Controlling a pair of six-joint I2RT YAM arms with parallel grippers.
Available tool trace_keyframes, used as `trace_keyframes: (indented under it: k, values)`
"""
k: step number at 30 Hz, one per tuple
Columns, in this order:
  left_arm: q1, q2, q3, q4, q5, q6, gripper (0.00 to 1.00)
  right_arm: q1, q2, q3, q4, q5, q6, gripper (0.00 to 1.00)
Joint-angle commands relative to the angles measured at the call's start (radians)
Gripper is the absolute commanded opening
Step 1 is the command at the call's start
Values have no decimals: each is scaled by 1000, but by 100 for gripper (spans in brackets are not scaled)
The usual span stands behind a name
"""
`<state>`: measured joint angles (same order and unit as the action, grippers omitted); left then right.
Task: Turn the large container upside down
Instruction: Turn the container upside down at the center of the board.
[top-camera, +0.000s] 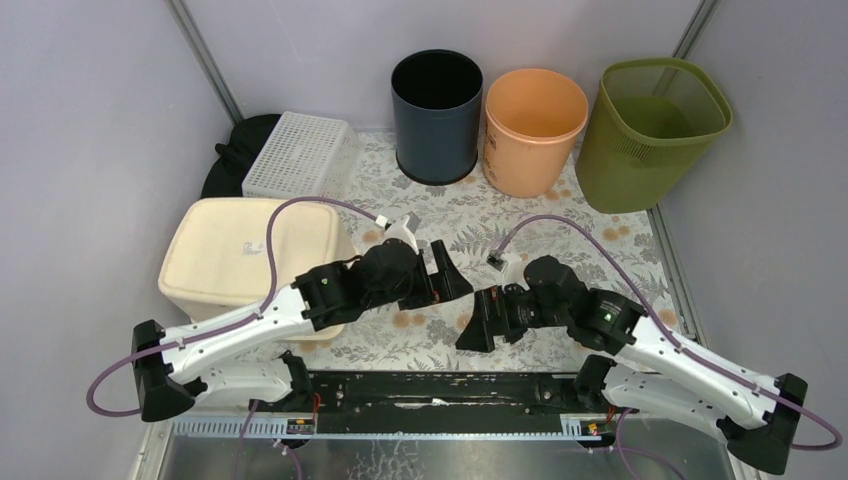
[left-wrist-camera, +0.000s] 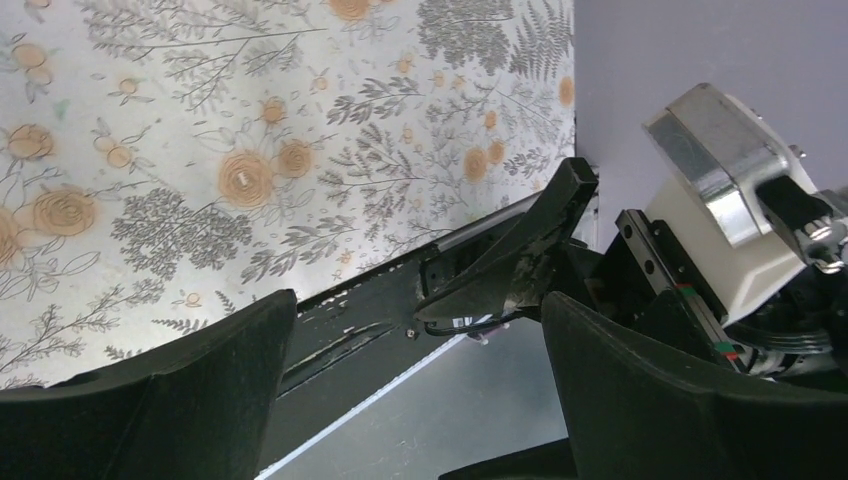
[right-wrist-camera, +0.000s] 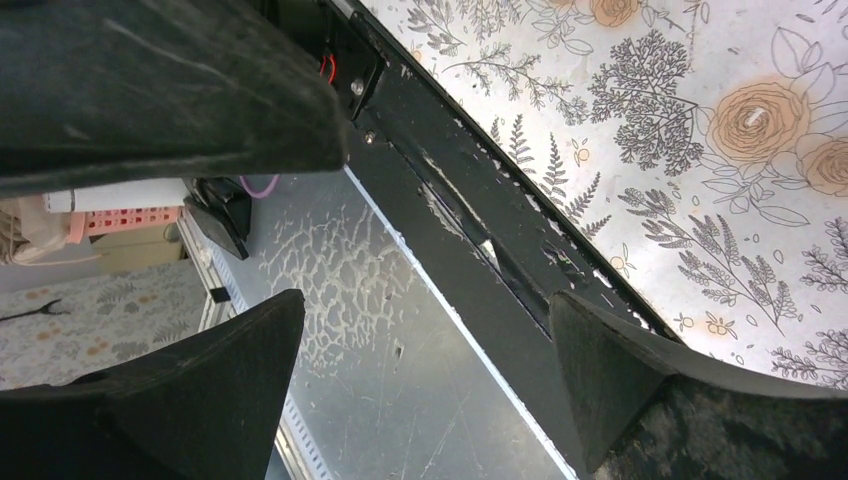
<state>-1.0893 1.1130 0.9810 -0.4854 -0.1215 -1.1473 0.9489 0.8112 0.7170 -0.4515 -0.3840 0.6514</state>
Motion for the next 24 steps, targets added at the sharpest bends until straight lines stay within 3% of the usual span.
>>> trace_keyframes:
  k: [1, 12, 20, 24]
  values:
    - [-9, 12, 85, -56, 39, 76, 100, 2, -82, -11, -23, 84, 27, 100]
    - [-9, -215, 26, -82, -31, 104, 100, 1, -103, 121, -243, 255, 13, 99]
    - [-9, -242, 68, -176, -66, 274, 100, 1, -77, 201, -209, 394, 45, 100]
    - [-9, -265, 17, -163, -68, 274, 100, 1, -10, 281, -201, 427, 27, 99]
